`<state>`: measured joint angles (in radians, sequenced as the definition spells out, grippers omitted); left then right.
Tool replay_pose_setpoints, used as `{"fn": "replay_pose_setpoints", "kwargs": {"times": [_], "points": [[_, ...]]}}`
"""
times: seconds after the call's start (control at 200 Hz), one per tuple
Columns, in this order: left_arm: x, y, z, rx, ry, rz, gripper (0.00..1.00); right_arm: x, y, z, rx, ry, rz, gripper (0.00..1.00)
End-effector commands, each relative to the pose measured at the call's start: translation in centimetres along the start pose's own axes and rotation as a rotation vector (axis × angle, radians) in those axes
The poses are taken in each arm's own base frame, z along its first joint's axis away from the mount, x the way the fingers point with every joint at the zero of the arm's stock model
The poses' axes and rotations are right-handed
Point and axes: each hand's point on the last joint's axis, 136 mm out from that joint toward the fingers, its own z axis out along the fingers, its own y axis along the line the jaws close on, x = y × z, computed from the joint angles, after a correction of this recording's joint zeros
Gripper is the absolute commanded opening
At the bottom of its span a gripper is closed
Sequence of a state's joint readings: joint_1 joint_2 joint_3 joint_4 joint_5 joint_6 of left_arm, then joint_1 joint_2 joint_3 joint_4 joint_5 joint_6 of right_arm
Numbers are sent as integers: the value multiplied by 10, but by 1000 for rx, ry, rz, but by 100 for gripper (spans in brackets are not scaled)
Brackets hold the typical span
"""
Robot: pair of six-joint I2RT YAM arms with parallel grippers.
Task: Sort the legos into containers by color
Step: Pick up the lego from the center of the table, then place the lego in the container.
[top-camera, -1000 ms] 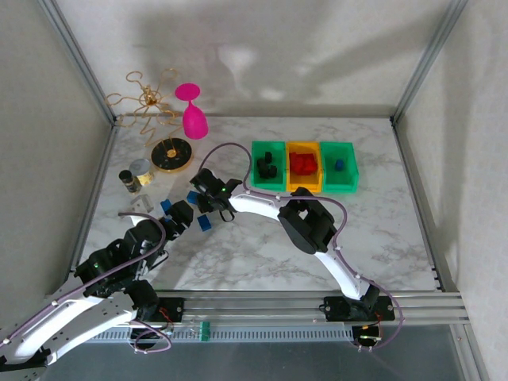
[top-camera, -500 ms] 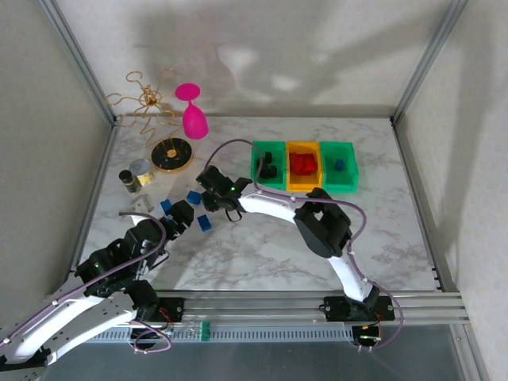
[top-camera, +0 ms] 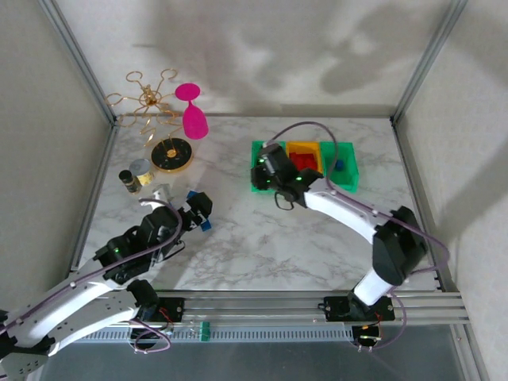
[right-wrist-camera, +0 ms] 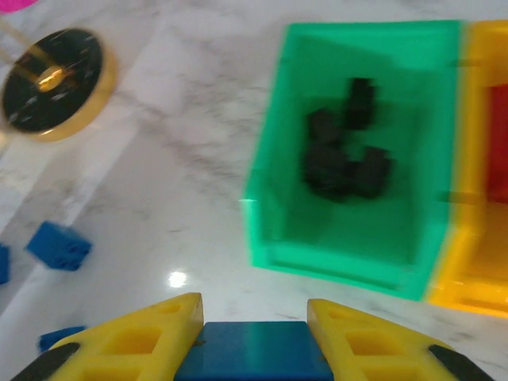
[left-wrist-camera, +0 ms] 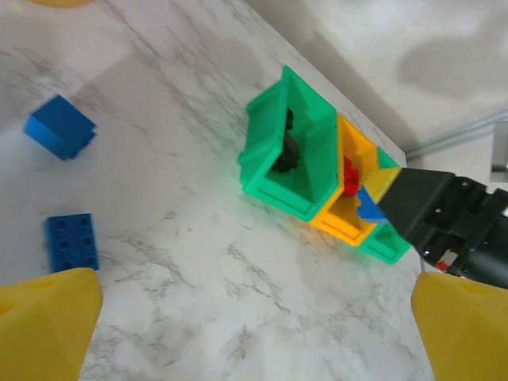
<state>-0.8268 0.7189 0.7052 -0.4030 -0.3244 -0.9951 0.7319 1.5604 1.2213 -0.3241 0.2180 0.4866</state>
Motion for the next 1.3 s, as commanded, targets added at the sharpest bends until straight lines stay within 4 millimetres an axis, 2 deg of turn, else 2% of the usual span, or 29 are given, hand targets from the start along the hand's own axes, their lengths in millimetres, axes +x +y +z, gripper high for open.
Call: {"fn": "replay_pose_setpoints", "kwargs": {"times": [0.0,0.165,0.31,0.486,0.571,0.711,0.876,0.966,1.106,1.171,1.297], "points": [[1,-32,7,103,22,0,100,-8,-53,-18,103,-26,68,26],[11,-54,23,148,54,57,100,-20,-124,-25,203,-49,158,26],[22,-69,36,184,82,106,100,-30,-168,-14,267,-48,199,27],[29,-82,52,198,98,154,100,-44,-203,12,335,-43,216,27],[32,-89,59,197,112,170,100,-48,-227,21,414,-30,233,27],[38,-94,69,196,125,180,100,-55,-257,37,421,-23,283,28],[39,-98,77,189,122,188,100,-61,-272,65,439,17,262,35],[38,-99,79,181,121,193,100,-69,-271,72,419,13,259,48],[35,-100,78,181,113,197,100,-83,-261,66,369,-14,259,55],[33,-100,76,182,110,195,100,-85,-256,60,357,-19,266,56],[27,-98,70,177,95,187,100,-78,-234,47,307,-11,261,58]]}}
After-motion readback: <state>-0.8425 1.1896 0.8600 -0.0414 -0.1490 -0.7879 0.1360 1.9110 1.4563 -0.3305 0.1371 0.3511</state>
